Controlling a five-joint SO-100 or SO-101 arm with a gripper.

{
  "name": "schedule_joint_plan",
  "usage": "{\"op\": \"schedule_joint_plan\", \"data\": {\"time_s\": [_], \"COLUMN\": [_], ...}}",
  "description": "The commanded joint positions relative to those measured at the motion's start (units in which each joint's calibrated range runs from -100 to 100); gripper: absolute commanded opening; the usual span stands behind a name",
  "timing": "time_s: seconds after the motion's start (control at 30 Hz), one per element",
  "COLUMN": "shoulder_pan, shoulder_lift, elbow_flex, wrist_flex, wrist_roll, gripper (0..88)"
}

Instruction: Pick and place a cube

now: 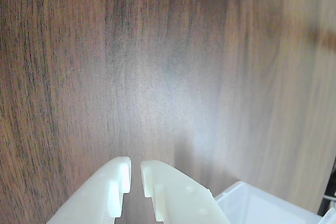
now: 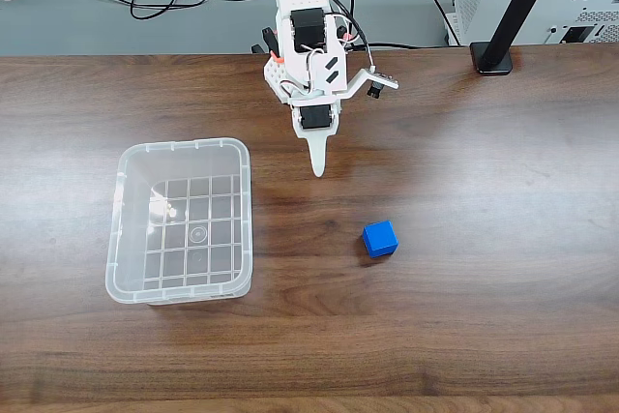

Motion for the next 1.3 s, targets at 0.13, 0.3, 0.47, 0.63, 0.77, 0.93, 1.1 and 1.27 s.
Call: {"op": "schedule_joint_plan", "data": {"time_s": [0.13, 0.3, 0.47, 0.63, 0.77, 0.93, 1.1, 1.27], "shoulder_pan": [-0.4, -0.2, -1.4, -8.2, -12.6, -11.5, -11.4, -11.5], "shoulder_lift": [-0.9, -0.9, -0.9, -0.8, -0.8, -0.8, 0.3, 3.1], "elbow_flex": [-2.5, -2.5, -2.3, -2.3, -1.7, -1.3, -4.8, -10.6], "wrist_flex": [0.1, 0.0, -0.5, -0.6, -3.4, -13.2, -13.5, -6.0], "wrist_roll": [0.1, -0.2, 0.1, 0.2, 2.0, 4.7, 7.1, 7.7], "gripper": [2.4, 2.2, 2.6, 2.6, 5.4, 22.9, 26.1, 26.1]}}
